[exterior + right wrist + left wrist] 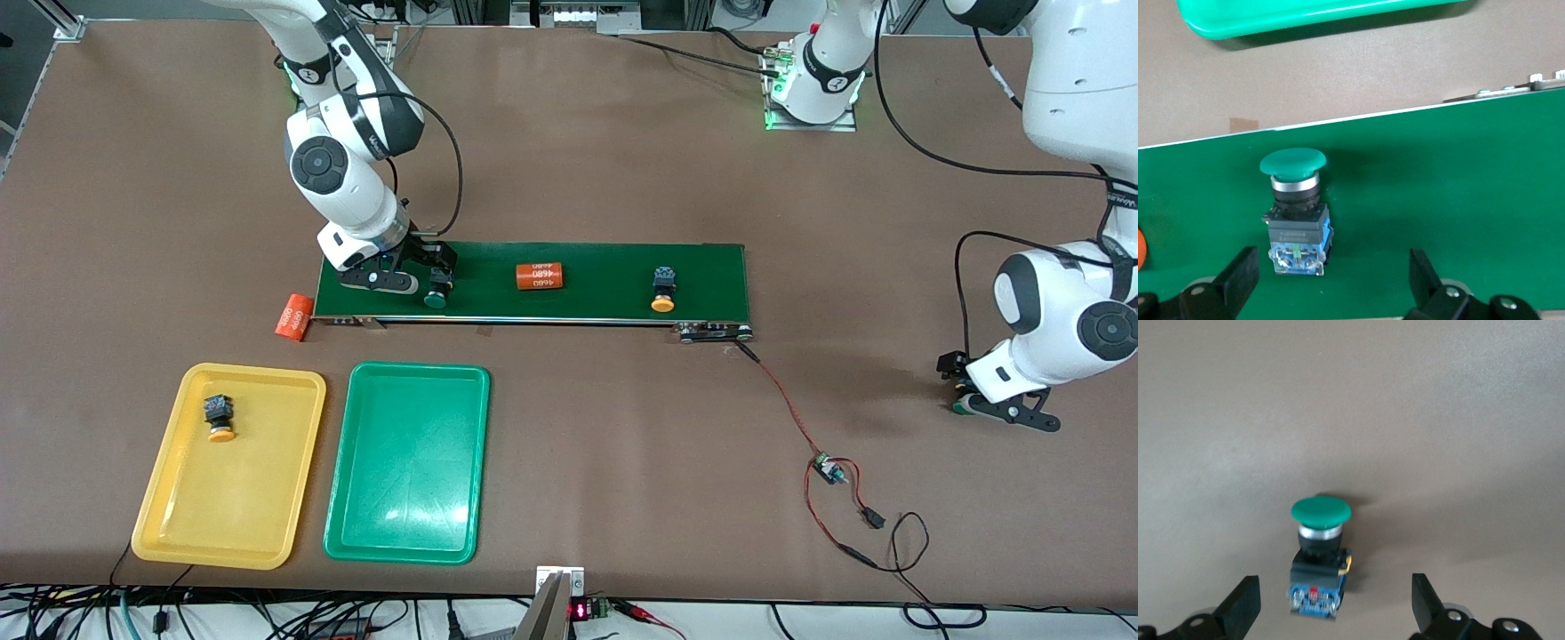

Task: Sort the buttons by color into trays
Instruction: 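Grasp the green button with the right gripper while the left gripper reaches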

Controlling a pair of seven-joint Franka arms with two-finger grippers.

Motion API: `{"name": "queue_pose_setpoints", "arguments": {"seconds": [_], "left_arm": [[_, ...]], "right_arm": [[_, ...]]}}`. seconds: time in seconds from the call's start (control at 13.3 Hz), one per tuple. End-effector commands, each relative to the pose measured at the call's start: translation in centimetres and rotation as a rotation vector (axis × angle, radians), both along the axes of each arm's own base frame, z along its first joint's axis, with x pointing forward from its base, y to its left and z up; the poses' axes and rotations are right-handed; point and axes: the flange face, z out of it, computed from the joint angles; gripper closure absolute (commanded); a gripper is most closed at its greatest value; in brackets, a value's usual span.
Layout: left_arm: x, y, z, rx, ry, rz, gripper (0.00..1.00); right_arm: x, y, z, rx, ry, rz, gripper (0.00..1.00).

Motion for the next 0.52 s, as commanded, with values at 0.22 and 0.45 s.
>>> {"name": "queue_pose_setpoints", "arguments": {"seconds": [0.22,0.45], "left_arm": [[0.6,1.2,-2.5,-0.021,0.023,-0.044,0.0],[0.4,1.5,-3.0,-0.026,0.029,-0.036,0.07]], "right_arm": [[1.2,-0.5,-1.5,0.003,-0.026,-0.011,0.0],[1.3,-0.9,-2.5,-0.022,-0.024,0.016,0.19]]}}
